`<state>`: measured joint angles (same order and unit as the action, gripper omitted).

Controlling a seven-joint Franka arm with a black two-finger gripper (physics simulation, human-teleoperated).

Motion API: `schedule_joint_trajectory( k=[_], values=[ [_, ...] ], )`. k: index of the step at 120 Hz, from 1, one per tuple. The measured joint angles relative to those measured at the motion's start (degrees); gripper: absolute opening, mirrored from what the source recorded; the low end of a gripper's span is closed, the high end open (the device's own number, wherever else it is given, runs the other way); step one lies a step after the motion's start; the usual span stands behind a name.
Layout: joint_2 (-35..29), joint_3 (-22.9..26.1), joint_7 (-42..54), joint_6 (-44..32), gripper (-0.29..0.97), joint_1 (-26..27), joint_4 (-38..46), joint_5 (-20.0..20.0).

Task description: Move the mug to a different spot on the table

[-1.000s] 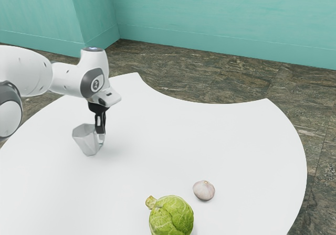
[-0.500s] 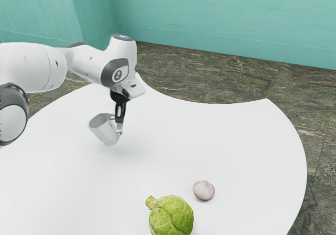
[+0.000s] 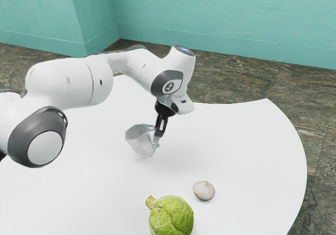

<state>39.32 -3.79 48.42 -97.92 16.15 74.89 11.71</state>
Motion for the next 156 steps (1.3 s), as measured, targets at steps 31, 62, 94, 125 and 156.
schedule_joint_trajectory(
  k=[31, 62, 94, 125, 156],
  values=[
    [0.1, -2.9, -3.5, 5.0, -0.06, 0.9, 3.1, -0.3],
    [0.5, -3.4, -6.4, 7.5, -0.07, 0.9, 4.0, -0.5],
    [1.3, -4.4, -8.5, 8.6, 0.18, 0.9, 4.2, -1.3],
    [1.4, -5.0, -10.1, 9.1, 0.53, 1.0, 4.0, -3.0],
    [2.1, -4.0, -11.1, 7.6, 0.64, 4.2, -1.1, -3.4]
  ],
)
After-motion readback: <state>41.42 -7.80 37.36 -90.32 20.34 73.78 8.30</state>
